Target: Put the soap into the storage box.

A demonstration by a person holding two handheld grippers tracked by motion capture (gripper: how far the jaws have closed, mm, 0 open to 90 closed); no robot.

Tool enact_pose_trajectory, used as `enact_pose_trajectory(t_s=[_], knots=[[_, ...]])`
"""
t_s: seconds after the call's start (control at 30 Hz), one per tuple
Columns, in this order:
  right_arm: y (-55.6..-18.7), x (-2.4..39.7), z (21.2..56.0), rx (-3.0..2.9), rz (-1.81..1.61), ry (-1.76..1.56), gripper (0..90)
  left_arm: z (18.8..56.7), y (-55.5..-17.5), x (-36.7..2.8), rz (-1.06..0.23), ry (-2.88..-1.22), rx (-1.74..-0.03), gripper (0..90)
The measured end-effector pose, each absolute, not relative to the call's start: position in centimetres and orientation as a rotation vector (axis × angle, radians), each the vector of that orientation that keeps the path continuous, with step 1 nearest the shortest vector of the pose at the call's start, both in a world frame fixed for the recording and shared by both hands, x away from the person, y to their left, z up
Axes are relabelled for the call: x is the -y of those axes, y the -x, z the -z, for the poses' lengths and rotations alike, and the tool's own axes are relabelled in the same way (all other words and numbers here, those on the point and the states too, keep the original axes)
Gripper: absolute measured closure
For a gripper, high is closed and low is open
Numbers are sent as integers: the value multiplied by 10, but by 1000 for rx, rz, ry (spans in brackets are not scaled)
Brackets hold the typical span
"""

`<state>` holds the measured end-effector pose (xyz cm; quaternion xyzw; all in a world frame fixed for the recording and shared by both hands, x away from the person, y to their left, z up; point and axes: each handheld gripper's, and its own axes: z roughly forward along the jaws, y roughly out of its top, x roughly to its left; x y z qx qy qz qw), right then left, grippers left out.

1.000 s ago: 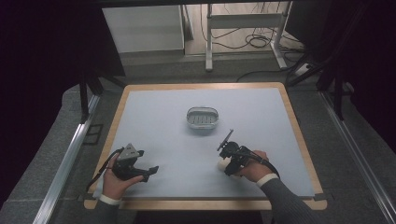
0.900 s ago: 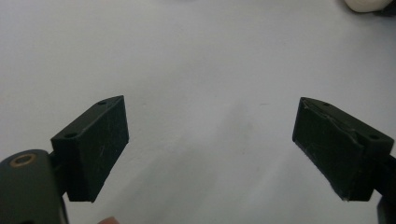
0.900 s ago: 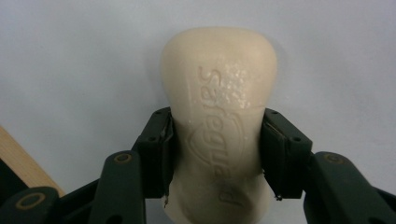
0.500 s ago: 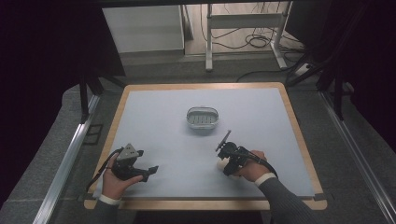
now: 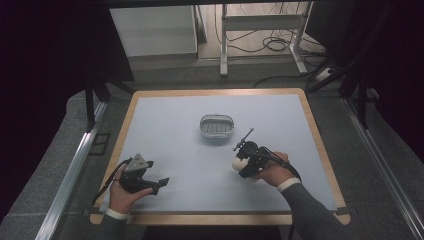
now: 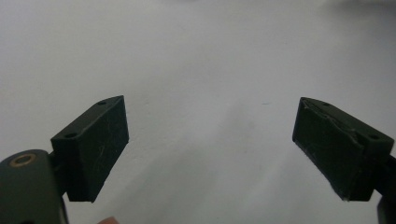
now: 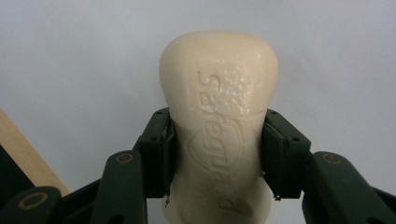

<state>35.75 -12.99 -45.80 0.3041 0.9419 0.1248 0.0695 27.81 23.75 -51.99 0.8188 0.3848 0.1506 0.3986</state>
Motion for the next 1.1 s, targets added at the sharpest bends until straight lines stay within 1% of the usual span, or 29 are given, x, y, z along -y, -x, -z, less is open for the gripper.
enact_pose_trajectory(t_s=[0.5,1.1], knots=[[-381,118,435,-2808,-448,-851,496,520,-278,-238,-383,-2075,-978,112],[-405,106,422,-2810,-473,-785,497,521,-279,-239,-382,-2077,-981,112]])
